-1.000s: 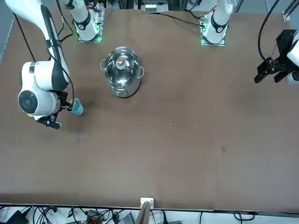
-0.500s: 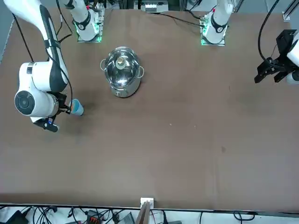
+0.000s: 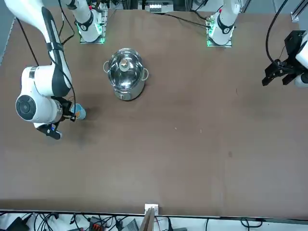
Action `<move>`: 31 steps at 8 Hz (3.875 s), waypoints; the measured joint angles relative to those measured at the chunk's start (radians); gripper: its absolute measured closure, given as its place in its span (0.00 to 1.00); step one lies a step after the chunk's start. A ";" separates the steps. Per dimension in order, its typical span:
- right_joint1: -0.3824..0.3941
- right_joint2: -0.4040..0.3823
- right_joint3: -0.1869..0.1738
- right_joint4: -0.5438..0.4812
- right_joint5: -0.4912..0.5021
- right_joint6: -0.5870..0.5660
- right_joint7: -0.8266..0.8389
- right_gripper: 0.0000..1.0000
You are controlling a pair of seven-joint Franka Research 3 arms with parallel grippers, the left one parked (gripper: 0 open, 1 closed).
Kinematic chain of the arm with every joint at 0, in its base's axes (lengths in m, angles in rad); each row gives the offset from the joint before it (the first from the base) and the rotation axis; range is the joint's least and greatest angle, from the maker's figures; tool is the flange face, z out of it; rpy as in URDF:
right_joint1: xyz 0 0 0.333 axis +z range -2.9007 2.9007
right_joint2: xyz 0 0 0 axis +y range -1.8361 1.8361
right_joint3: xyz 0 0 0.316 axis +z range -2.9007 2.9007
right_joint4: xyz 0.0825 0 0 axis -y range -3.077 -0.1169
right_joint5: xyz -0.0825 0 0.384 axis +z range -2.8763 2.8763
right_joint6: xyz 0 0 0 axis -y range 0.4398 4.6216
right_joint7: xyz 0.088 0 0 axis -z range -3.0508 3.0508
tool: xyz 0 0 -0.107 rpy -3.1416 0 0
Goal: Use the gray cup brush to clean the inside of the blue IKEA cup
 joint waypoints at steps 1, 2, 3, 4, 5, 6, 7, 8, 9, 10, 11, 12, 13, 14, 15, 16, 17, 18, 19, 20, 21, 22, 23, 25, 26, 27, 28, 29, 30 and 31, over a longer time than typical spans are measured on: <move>0.006 0.001 0.001 0.000 0.000 -0.007 0.001 0.96; 0.010 0.003 0.001 0.000 0.001 -0.022 0.003 0.96; 0.011 0.005 0.001 0.000 0.001 -0.042 0.003 0.96; 0.010 0.007 0.001 0.000 0.001 -0.061 0.003 0.96; 0.009 0.009 0.001 0.000 0.001 -0.080 0.003 0.96; 0.008 0.009 -0.001 0.000 0.001 -0.093 0.003 0.96; 0.007 0.009 -0.004 0.000 0.000 -0.097 0.003 0.96; 0.004 0.009 -0.008 0.000 -0.005 -0.098 0.003 0.96; 0.000 0.009 -0.010 0.000 -0.023 -0.098 0.003 0.96; -0.004 0.010 -0.011 0.000 -0.051 -0.099 0.003 0.96; -0.007 0.013 -0.011 0.000 -0.070 -0.099 0.003 0.96; -0.008 0.015 -0.011 0.001 -0.077 -0.098 0.003 0.96; -0.008 0.019 -0.011 0.009 -0.079 -0.097 0.003 0.96; -0.008 0.028 -0.011 0.029 -0.079 -0.096 0.003 0.96; -0.007 0.037 -0.011 0.053 -0.079 -0.096 0.003 0.96; -0.007 0.044 -0.010 0.073 -0.073 -0.096 0.003 0.96; -0.006 0.048 -0.008 0.091 -0.047 -0.096 0.004 0.96; -0.005 0.048 -0.007 0.110 -0.019 -0.096 0.004 0.96; -0.005 0.048 -0.007 0.128 -0.011 -0.098 0.004 0.96; -0.005 0.046 -0.007 0.150 -0.010 -0.111 0.004 0.96; -0.006 0.040 -0.008 0.170 -0.026 -0.147 0.003 0.96; -0.007 0.031 -0.012 0.183 -0.079 -0.197 0.003 0.96; -0.009 0.020 -0.017 0.186 -0.159 -0.241 -0.007 0.96; -0.034 0.006 -0.023 0.185 -0.304 -0.281 -0.065 0.96; -0.058 0.005 -0.026 0.179 -0.376 -0.283 -0.097 0.96; -0.088 0.006 -0.029 0.157 -0.436 -0.261 -0.113 0.96; -0.121 0.008 -0.031 0.119 -0.470 -0.204 -0.120 0.96; -0.151 0.009 -0.031 0.068 -0.506 -0.129 -0.121 0.96; -0.177 0.010 -0.032 0.015 -0.548 -0.056 -0.121 0.96; -0.197 0.009 -0.032 -0.036 -0.588 0.014 -0.121 0.96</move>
